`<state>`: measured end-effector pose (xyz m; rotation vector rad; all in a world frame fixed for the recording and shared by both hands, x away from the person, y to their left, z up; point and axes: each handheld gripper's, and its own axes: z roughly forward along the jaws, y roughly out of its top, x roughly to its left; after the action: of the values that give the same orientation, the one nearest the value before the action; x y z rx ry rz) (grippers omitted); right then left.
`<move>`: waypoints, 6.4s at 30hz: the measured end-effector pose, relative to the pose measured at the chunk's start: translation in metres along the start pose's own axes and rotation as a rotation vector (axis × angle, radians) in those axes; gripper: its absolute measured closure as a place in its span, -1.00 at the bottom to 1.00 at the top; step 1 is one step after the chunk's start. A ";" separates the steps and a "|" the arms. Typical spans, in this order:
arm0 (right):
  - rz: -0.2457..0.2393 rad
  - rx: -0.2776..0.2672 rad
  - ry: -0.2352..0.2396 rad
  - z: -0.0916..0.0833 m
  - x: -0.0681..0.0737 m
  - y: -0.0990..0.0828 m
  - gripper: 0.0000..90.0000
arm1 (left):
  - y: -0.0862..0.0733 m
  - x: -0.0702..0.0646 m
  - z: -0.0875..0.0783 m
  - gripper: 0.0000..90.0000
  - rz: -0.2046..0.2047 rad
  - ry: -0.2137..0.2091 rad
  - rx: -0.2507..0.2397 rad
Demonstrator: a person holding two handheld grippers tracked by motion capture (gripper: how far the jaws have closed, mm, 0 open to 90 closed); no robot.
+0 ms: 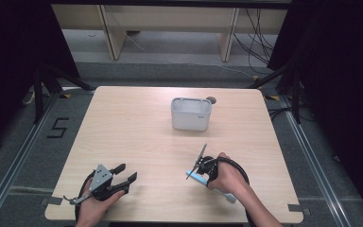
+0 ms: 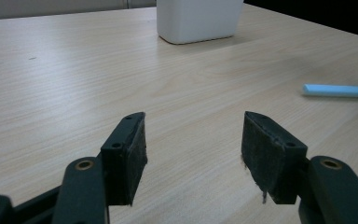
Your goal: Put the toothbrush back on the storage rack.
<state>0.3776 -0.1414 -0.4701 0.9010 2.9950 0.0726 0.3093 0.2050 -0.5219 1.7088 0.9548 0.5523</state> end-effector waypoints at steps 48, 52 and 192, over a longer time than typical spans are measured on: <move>-0.707 -0.091 0.016 -0.039 0.025 0.016 0.76 | 0.038 -0.089 0.058 0.02 0.303 -0.506 0.160; -0.742 -0.089 0.015 -0.040 0.026 0.020 0.76 | 0.038 -0.092 0.061 0.11 0.300 -0.527 0.149; 0.307 -1.268 0.228 -0.050 -0.005 0.001 0.90 | 0.036 -0.060 0.045 0.29 0.067 -0.303 -0.119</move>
<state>0.3809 -0.1455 -0.4200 1.0753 2.1091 1.8454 0.3203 0.1261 -0.4983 1.6640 0.6380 0.3714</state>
